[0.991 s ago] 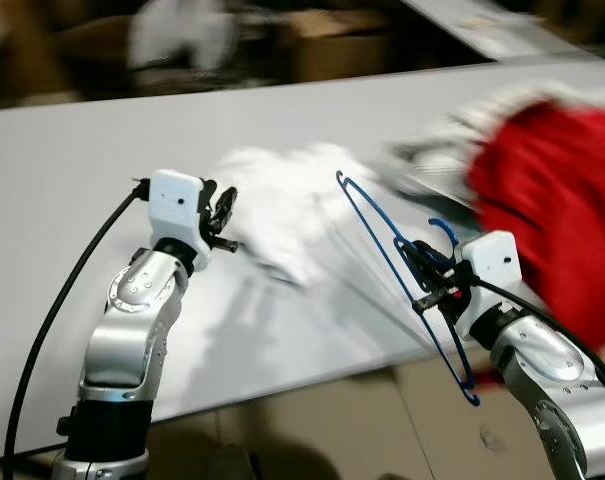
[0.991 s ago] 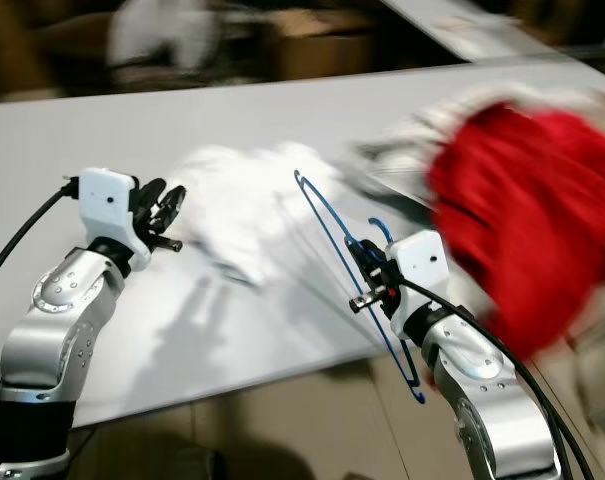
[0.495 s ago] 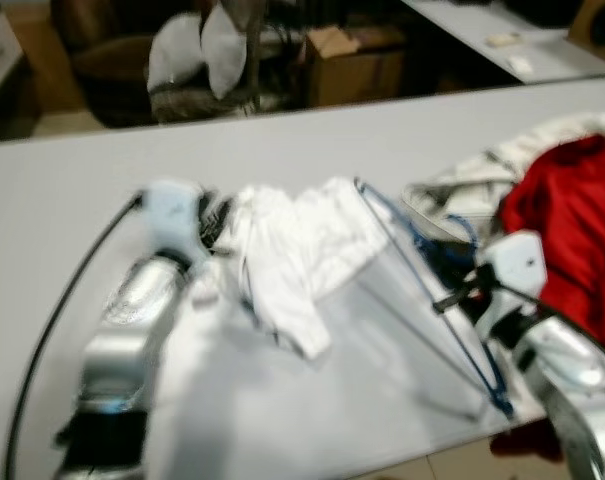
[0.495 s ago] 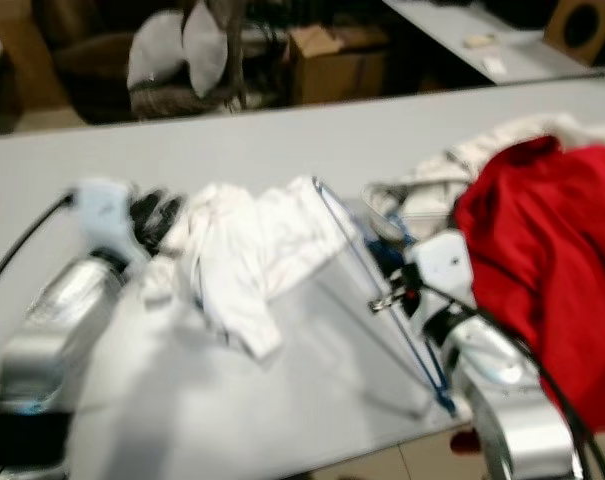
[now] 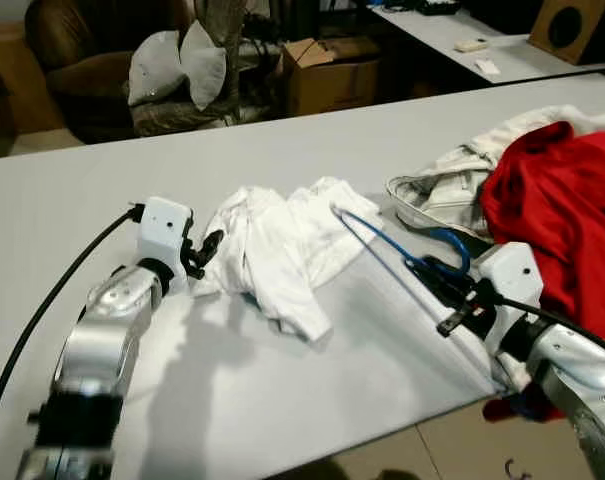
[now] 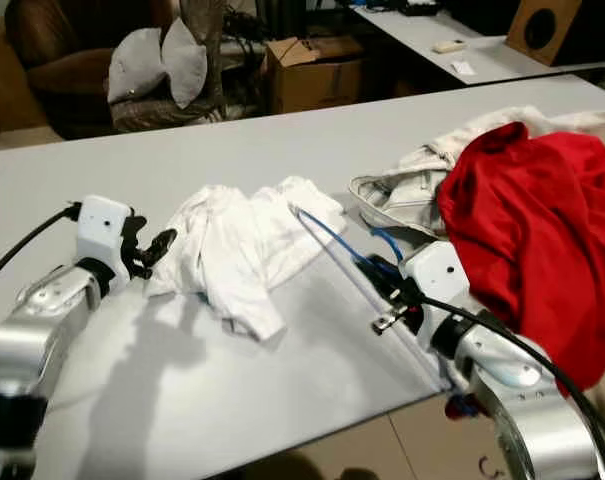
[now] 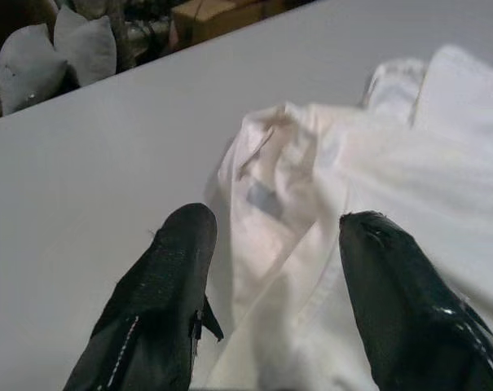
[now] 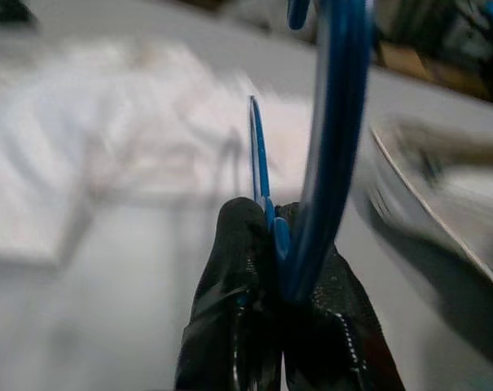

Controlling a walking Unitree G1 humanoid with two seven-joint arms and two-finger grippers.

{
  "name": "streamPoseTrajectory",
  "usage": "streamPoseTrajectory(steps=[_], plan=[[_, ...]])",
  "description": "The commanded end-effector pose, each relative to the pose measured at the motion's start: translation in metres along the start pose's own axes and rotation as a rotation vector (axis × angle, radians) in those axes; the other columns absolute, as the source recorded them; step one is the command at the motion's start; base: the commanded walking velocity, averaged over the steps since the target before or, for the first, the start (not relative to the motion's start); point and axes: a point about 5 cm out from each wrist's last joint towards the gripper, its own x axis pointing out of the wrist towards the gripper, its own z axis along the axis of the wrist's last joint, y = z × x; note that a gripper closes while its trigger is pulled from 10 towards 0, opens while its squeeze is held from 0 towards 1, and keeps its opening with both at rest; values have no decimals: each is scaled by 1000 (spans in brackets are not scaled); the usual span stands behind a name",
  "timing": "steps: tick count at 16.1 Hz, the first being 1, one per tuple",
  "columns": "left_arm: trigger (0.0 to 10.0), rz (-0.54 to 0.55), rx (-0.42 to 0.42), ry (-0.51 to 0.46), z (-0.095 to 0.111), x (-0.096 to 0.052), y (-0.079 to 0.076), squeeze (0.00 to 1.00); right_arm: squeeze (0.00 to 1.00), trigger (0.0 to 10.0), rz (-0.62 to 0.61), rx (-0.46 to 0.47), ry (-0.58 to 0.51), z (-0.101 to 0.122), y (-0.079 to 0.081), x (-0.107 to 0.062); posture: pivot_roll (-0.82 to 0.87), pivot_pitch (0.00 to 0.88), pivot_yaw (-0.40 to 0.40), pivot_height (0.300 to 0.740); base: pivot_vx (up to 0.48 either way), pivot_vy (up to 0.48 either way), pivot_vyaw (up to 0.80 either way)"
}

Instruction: Hang hanger

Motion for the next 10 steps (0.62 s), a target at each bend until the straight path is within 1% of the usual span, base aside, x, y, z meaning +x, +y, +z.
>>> streamPoseTrajectory(steps=[1,2,3,4,5,6,7,8,10], plan=[[10000,-27,67,10,6,3,4,125,0,10000,-47,-34,43,1,-11,-1,-105,0,47,740,0,0,0],[10000,-63,74,21,6,3,4,0,0,10000,-46,-35,42,3,-13,-2,-106,0,50,740,0,0,0],[10000,-195,3,5,8,1,-3,0,0,10000,-63,-57,57,6,-20,-3,-134,0,67,740,0,0,0],[10000,-278,-47,14,7,0,-8,0,0,10000,-73,-62,64,7,-26,-6,-129,0,61,740,0,0,0],[10000,-300,-67,57,2,1,-7,0,0,10000,-74,-54,67,7,-27,-7,-133,0,61,740,0,0,0],[10000,-278,-64,105,-6,1,-4,0,0,10000,-72,-54,80,4,-28,-9,-137,0,61,740,0,0,0],[10000,-195,-92,174,-17,3,4,0,0,10000,-65,-44,107,-1,-27,-10,-147,0,70,740,0,0,0],[10000,-184,-99,201,-21,2,5,0,0,10000,-44,-44,117,-2,-25,-10,-150,0,71,740,0,0,0],[10000,-199,-89,221,-25,1,2,0,0,10000,-21,-46,129,-6,-22,-7,-143,0,65,740,0,0,0]])
